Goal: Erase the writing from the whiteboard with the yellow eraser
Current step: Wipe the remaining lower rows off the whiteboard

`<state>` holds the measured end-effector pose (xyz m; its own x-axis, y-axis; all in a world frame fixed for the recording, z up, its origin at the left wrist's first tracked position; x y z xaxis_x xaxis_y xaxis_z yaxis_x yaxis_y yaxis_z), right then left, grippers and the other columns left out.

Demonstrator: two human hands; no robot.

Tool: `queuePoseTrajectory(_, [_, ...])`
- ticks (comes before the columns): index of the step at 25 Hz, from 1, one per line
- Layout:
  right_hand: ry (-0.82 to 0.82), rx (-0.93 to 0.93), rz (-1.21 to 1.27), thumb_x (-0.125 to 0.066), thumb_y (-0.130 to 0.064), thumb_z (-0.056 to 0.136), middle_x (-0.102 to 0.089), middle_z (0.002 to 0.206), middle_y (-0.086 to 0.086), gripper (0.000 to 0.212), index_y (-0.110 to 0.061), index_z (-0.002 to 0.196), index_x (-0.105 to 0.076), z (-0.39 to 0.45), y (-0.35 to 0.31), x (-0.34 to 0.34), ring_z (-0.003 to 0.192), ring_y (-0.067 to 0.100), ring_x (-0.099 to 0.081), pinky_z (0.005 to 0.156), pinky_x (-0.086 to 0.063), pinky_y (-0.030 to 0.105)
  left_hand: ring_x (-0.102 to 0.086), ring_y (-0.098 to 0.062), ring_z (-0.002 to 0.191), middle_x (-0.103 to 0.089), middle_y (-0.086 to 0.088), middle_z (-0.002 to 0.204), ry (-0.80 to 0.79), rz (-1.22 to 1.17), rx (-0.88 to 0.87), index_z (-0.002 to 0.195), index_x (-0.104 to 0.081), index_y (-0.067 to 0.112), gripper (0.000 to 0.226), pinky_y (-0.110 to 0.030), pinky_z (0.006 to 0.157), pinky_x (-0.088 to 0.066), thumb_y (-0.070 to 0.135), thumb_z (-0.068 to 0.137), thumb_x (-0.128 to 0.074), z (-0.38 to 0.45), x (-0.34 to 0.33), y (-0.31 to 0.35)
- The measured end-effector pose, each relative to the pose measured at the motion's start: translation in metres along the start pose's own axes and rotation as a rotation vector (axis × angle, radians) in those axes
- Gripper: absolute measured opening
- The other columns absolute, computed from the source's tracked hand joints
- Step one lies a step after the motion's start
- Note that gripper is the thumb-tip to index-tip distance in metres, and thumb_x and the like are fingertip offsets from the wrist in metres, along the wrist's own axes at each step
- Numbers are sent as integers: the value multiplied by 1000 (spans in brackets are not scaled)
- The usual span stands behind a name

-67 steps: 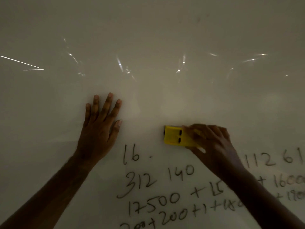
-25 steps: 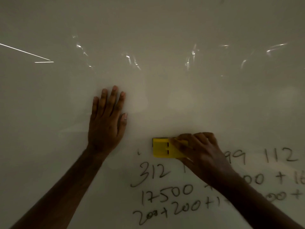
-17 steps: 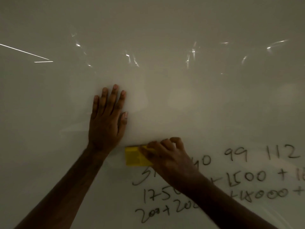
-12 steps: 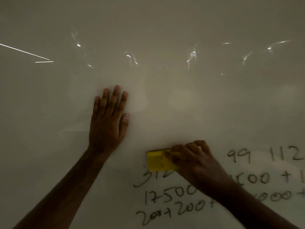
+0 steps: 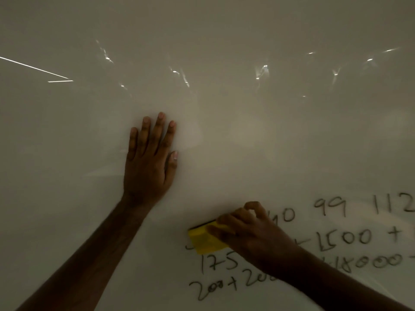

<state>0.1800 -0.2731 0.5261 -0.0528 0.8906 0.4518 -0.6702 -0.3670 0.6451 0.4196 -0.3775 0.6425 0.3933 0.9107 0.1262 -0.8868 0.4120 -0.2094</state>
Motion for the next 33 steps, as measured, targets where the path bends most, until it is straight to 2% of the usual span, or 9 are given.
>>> queuePoseTrajectory(2, [-8, -8, -25, -74, -26, 91, -62, 131, 0, 61, -28, 149, -53, -10, 21, 10, 103, 22, -63, 92, -48, 47, -16, -37, 167, -22, -13, 179, 6, -2, 0, 171, -28, 14, 61, -57, 135, -13, 35, 115, -33, 0, -1, 1])
queuePoseTrajectory(5, [52, -101, -21, -65, -39, 99, -62, 130, 1, 55, -28, 150, -51, 4, 50, 28, 101, 24, -62, 90, -49, 47, -18, -38, 166, -23, -13, 179, 22, -1, 5, 171, -29, 12, 60, -59, 135, -15, 35, 115, -33, -1, -2, 2])
queuePoseTrajectory(9, [152, -209, 24, -64, -39, 100, -63, 125, 1, 51, -27, 148, -54, 45, 30, 16, 96, 26, -61, 87, -48, 46, -17, -38, 167, -22, -13, 179, 19, 3, -1, 171, -27, 13, 61, -60, 134, -16, 35, 115, -31, -2, -1, 2])
queuePoseTrajectory(13, [75, -39, 50, -61, -27, 102, -62, 124, 0, 47, -26, 148, -52, 28, -14, -13, 99, 24, -61, 91, -48, 47, -15, -38, 167, -21, -13, 179, 1, -1, 1, 171, -27, 13, 61, -59, 135, -15, 35, 115, -33, -3, -1, 1])
queuePoseTrajectory(16, [-4, 58, 29, -63, -26, 98, -60, 125, 0, 50, -26, 146, -54, -5, -10, -7, 100, 21, -62, 92, -49, 46, -15, -38, 167, -21, -13, 179, -4, 0, 6, 172, -27, 13, 61, -59, 135, -14, 35, 115, -32, -3, -1, 0])
queuePoseTrajectory(22, [152, -117, 11, -61, -30, 101, -65, 124, 3, 45, -25, 146, -55, 23, 38, 22, 98, 26, -62, 90, -48, 50, -15, -39, 167, -21, -14, 179, 3, 2, 7, 172, -25, 13, 61, -59, 135, -13, 34, 115, -33, -3, -2, 2])
queuePoseTrajectory(28, [106, 54, 72, -58, -27, 102, -62, 122, -2, 41, -28, 144, -57, 31, -34, -34, 96, 21, -58, 91, -47, 45, -15, -39, 167, -21, -14, 179, -6, 8, 1, 172, -25, 13, 61, -57, 136, -12, 35, 115, -31, -3, -2, 0])
queuePoseTrajectory(31, [-2, 134, 69, -62, -32, 98, -59, 126, -4, 48, -31, 145, -54, -2, -30, -31, 99, 19, -59, 95, -47, 44, -15, -39, 167, -20, -14, 179, -7, 1, -1, 172, -26, 12, 61, -57, 136, -11, 35, 115, -32, -3, -2, 0])
queuePoseTrajectory(33, [-7, 94, 50, -66, -33, 96, -61, 127, -2, 53, -31, 147, -52, -12, -8, -16, 101, 19, -60, 94, -48, 46, -15, -39, 167, -20, -13, 179, 2, 1, 2, 172, -26, 12, 61, -57, 136, -12, 35, 115, -32, -3, -2, 0])
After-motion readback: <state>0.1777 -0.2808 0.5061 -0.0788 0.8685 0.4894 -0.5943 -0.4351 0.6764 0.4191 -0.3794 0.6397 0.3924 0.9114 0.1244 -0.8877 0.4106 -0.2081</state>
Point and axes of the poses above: each hand's wrist, its own z-axis towards the middle knuckle, its own x-axis out of the back of the hand, y = z × x, the point moved 4 cm from there along z, towards the middle knuckle
